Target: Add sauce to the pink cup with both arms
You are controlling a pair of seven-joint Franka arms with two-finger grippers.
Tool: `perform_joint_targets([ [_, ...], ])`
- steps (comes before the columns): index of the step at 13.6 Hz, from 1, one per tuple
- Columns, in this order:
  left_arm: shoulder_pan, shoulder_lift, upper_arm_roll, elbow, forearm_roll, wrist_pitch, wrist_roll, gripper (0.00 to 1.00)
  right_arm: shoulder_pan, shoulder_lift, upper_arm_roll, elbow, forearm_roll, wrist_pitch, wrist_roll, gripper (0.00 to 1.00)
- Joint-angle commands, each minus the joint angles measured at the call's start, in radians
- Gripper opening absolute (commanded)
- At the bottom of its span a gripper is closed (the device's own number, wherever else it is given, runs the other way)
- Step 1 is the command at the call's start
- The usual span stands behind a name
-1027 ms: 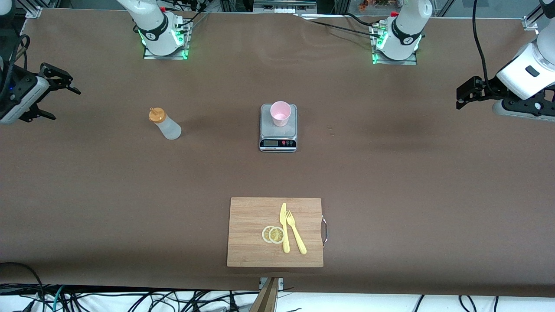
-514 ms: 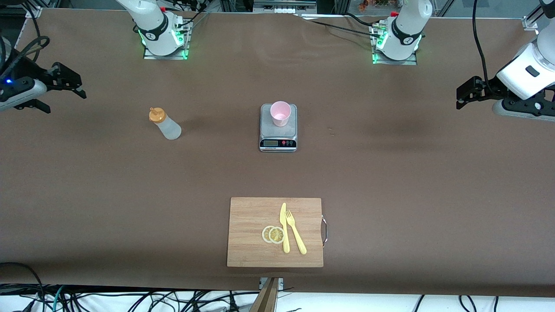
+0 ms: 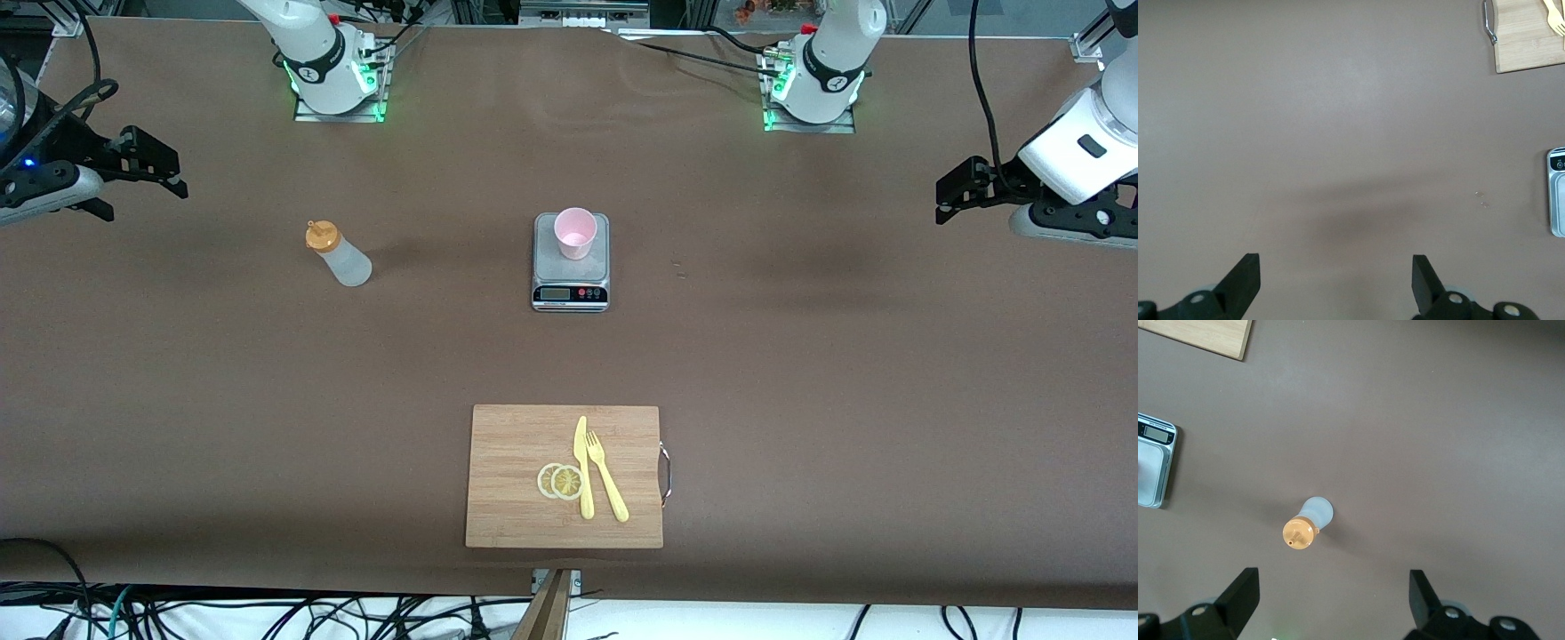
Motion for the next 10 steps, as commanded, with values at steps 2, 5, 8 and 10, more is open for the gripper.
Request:
perform_joint_targets([
  [2, 0.005, 0.01, -0.005, 0.029, 0.005, -0.02, -0.007, 1.0, 0.003, -0.009, 0.006, 0.023, -0.039, -0.045, 0.039, 0.99],
  [5, 0.003, 0.01, -0.005, 0.029, 0.005, -0.02, -0.007, 1.0, 0.003, -0.001, 0.011, 0.043, -0.065, -0.054, 0.036, 0.99],
  [8, 0.0, 0.013, -0.005, 0.033, 0.007, -0.018, -0.007, 1.0, 0.02, -0.007, 0.014, 0.05, -0.113, -0.099, 0.036, 0.99],
  [10, -0.001, 0.015, -0.007, 0.035, 0.007, -0.018, -0.009, 1.0, 0.02, -0.006, 0.026, 0.053, -0.117, -0.099, 0.037, 0.99],
])
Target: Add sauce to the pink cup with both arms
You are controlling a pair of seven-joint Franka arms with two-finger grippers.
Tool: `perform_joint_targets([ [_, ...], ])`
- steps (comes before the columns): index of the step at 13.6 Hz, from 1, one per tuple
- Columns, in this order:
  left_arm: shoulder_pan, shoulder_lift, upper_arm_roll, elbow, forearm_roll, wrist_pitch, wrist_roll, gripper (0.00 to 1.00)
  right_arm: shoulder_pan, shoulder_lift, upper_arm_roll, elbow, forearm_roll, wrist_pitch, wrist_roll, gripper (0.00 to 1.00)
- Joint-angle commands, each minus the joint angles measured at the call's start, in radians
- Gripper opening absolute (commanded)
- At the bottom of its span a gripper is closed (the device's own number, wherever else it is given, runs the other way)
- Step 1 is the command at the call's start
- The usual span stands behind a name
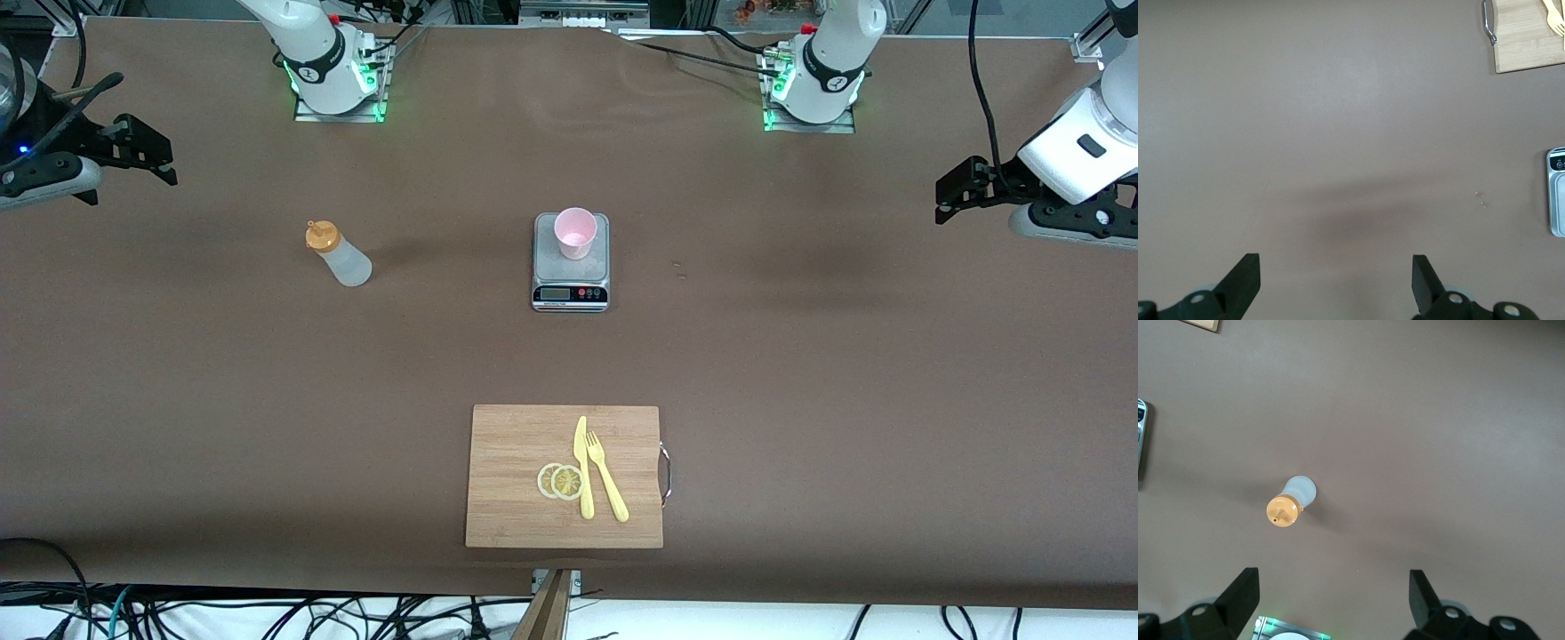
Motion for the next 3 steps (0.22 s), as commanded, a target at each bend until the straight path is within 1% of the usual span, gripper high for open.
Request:
perform_joint_targets([
  [1, -0.001, 0.014, -0.004, 0.034, 0.007, -0.02, -0.009, 1.0, 0.007, 0.0, 0.01, 0.03, -0.023, -0.023, 0.016, 0.99],
  [3, 0.012, 0.027, 0.002, 0.039, 0.004, -0.02, 0.002, 1.0, 0.008, 0.0, 0.01, 0.036, -0.023, -0.023, 0.016, 0.99],
])
